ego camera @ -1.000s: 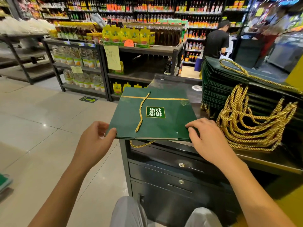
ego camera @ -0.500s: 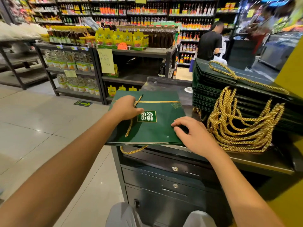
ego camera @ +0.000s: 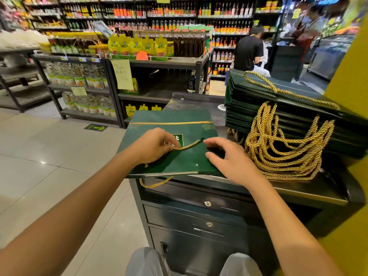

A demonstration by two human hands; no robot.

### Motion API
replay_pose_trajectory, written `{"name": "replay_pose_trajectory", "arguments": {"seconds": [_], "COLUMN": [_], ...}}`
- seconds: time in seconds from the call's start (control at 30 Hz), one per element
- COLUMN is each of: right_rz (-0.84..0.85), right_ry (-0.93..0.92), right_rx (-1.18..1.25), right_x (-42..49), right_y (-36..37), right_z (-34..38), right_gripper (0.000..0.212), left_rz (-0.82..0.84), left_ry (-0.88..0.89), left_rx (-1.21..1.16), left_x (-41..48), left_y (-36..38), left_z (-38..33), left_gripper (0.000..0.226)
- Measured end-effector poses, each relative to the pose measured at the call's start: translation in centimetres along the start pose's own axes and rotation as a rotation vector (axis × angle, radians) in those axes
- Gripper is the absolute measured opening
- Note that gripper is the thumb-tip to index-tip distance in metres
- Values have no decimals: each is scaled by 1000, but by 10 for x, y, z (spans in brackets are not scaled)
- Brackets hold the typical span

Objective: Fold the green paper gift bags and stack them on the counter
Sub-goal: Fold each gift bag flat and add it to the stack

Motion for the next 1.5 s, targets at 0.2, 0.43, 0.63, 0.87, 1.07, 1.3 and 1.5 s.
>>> {"name": "replay_pose_trajectory", "arguments": {"seconds": [0.2, 0.43, 0.63, 0.87, 1.07, 1.3, 1.5], "right_rz": [60, 57, -36, 13, 83, 104, 112], "right_ry": [12, 27, -65, -89, -108, -117, -134], "right_rx": [-117, -431, -263, 277, 384, 378, 376], "right_x": [3, 31, 22, 9, 4, 3, 4], "right_y": [7, 13, 11, 4, 6, 7, 8], "right_z": [6, 8, 8, 11, 17, 19, 21], "right_gripper": [50, 22, 14, 18, 13, 13, 13], "left_rz": [-27, -87, 36, -33, -46, -44, -32], "left_ry": [62, 171, 210, 196, 172, 168, 152], "left_rx": [7, -72, -120, -133, -121, -134, -139], "left_x": [-14, -26, -35, -38, -39, -40, -39], "left_y": [-2, -4, 15, 11, 9, 9, 10], "left_z": [-16, -29, -32, -33, -34, -34, -33], "left_gripper": [24, 25, 45, 45, 43, 47, 51]}}
Point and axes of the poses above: each hand's wrist, its own x-axis towards the middle knuckle, its own y-axis out of the palm, z = x × y, the point moved 9 cm from there along x, towards the middle knuckle, and after that the axes turned 14 degrees about x, right-handed, at the moved point
